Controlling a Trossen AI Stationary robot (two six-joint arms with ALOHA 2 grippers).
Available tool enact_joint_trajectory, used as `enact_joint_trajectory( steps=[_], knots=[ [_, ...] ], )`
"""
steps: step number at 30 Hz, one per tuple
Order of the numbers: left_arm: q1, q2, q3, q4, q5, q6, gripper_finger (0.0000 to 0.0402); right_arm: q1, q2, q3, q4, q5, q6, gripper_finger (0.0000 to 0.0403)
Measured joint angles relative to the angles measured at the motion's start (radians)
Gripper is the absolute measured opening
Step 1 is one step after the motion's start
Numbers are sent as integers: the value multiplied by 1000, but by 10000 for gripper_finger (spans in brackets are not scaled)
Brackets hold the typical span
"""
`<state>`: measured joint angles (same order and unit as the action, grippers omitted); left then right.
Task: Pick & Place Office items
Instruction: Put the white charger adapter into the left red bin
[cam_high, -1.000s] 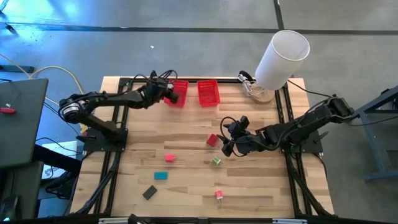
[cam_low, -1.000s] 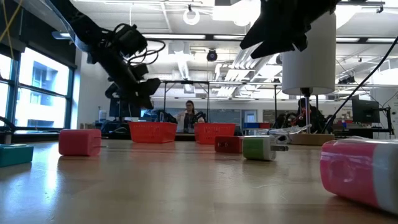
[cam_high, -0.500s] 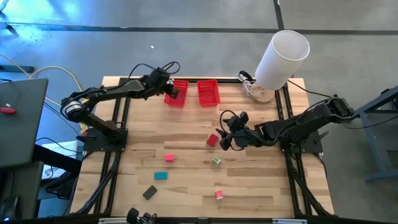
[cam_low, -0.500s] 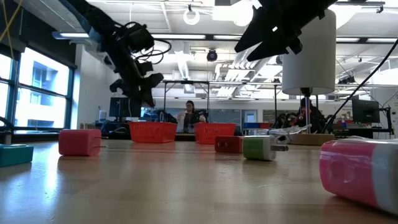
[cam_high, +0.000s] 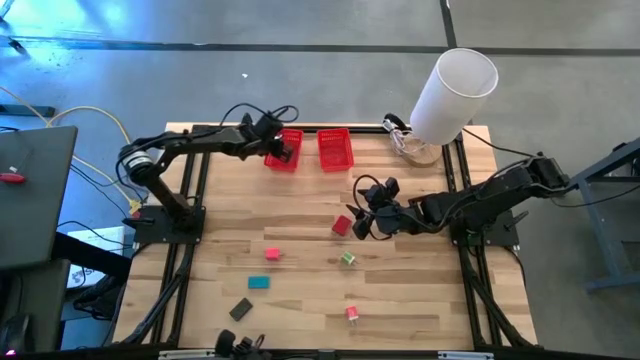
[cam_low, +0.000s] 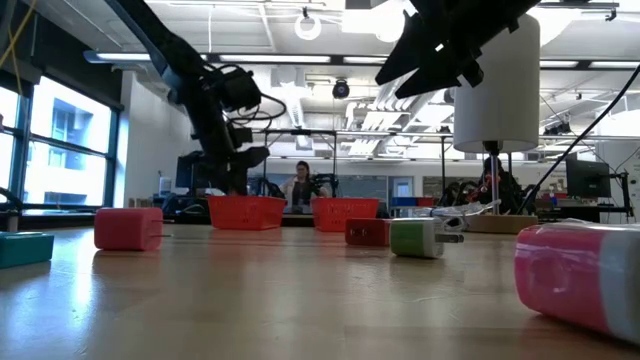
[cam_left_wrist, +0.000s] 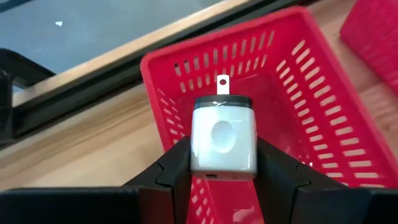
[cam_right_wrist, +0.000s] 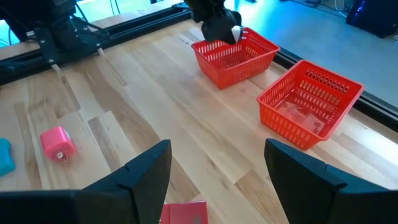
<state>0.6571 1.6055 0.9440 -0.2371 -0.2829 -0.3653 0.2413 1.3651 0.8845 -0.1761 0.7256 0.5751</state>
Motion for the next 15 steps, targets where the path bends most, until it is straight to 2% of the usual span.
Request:
enact_joint_trajectory(
  steps=[15],
  knots=[
    [-7, 94, 0, 59, 0, -1, 127, 1, 0, 0, -1, 0, -4, 247]
  ],
)
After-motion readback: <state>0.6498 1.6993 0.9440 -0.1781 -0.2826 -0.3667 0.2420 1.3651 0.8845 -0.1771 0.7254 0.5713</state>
